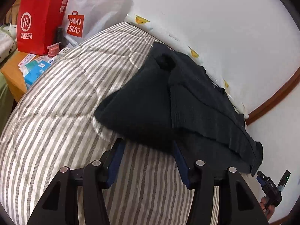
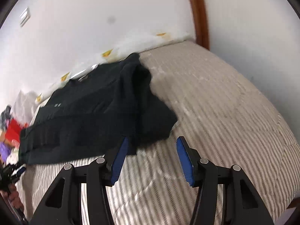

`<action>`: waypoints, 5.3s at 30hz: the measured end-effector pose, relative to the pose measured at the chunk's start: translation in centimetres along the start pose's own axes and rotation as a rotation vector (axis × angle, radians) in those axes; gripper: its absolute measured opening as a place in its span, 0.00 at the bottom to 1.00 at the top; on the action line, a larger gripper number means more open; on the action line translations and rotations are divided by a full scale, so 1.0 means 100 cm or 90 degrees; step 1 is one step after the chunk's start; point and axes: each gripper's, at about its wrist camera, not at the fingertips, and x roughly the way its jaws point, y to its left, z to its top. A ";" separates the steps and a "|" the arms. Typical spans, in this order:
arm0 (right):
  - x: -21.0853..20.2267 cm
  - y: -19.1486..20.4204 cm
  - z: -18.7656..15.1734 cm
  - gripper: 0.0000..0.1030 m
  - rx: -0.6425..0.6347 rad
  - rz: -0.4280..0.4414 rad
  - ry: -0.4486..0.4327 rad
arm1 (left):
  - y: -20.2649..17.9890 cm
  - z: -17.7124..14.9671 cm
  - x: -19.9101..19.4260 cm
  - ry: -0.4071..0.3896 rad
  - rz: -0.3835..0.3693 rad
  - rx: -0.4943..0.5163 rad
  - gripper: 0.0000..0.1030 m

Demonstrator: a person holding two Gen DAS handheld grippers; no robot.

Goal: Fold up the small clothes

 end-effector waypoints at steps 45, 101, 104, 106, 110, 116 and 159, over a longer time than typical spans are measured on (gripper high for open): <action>-0.047 -0.027 -0.042 0.11 0.011 0.026 0.016 | -0.012 -0.066 -0.066 0.003 0.047 0.087 0.08; -0.043 0.067 -0.061 0.09 -0.163 0.025 0.022 | -0.075 -0.066 -0.045 0.068 0.098 0.262 0.23; -0.036 0.069 -0.049 0.09 -0.160 0.028 0.018 | -0.080 -0.055 -0.044 0.053 0.099 0.268 0.23; -0.030 0.069 -0.040 0.09 -0.154 0.034 0.017 | -0.082 -0.048 -0.041 0.050 0.092 0.267 0.23; -0.021 0.075 -0.023 0.09 -0.149 0.044 0.009 | -0.084 -0.033 -0.031 0.038 0.082 0.252 0.23; 0.004 0.092 0.011 0.09 -0.156 0.051 0.000 | -0.090 -0.002 -0.013 0.023 0.077 0.226 0.23; 0.074 0.060 0.067 0.21 -0.034 0.075 0.065 | -0.078 0.025 -0.005 0.027 0.134 0.210 0.23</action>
